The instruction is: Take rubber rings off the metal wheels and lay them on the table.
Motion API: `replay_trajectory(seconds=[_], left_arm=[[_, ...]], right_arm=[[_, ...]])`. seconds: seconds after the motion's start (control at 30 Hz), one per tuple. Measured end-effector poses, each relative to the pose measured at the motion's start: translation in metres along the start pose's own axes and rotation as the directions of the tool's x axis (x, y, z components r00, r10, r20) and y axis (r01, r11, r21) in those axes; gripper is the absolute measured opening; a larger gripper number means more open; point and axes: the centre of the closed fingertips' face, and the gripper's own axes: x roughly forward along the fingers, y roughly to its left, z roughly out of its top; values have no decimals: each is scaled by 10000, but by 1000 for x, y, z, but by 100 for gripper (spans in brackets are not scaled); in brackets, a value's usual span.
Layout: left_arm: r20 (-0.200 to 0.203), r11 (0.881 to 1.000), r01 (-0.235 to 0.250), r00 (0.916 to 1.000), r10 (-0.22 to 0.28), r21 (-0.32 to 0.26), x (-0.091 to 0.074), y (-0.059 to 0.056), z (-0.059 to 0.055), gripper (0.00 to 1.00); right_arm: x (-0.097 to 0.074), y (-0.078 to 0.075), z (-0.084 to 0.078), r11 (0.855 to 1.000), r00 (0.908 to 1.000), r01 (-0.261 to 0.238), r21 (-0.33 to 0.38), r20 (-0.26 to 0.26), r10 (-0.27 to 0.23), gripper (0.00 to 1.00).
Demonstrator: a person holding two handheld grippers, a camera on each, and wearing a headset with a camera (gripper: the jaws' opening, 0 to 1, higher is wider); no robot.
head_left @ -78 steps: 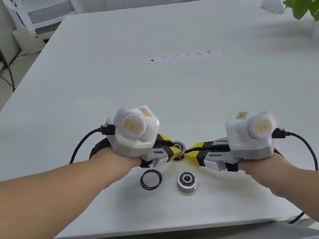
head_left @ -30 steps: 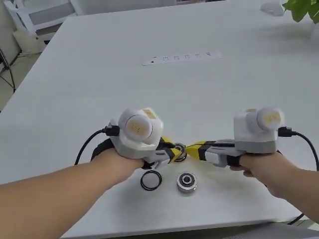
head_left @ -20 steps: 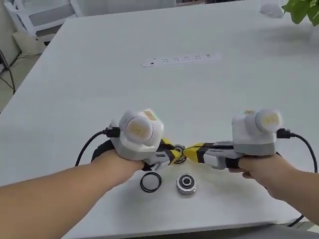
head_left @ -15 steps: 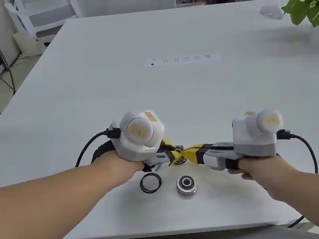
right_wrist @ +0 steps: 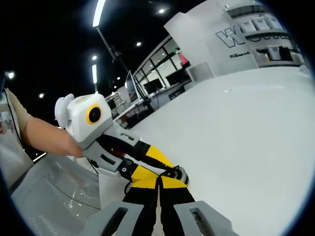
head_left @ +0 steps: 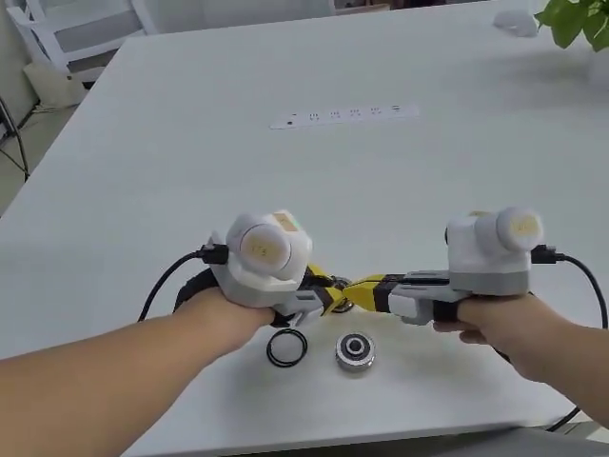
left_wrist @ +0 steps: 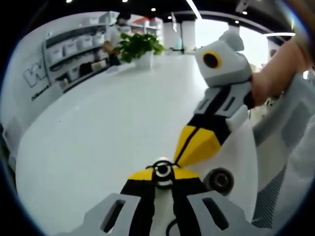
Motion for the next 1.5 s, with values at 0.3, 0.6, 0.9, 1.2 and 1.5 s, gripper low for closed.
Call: replay_trajectory(seconds=[0.3, 0.6, 0.9, 1.2, 1.5], left_arm=[[-33, 9999, -79, 10000, 79, -146, 0, 0, 1, 13], [-60, 9989, -40, 10000, 38, -465, 0, 0, 2, 13], [-125, 9983, 114, 9998, -121, -576, 0, -2, 3, 15], [150, 9980, 301, 9995, -294, -547, -9, -6, 9, 20], [320, 9984, 389, 9988, -377, -403, -23, -8, 9, 28]], right_arm=[[-1, -3, -3, 9995, 9997, 249, 173, -85, -247, 0], [-3, -8, -2, 9987, 9988, 492, 122, -42, -492, 0], [-2, -9, -1, 9986, 9986, 524, 114, -70, -524, 0], [-2, -10, 0, 9983, 9983, 576, 131, -79, -575, 0], [-2, -11, 5, 9979, 9982, 598, 228, -18, -598, 0]])
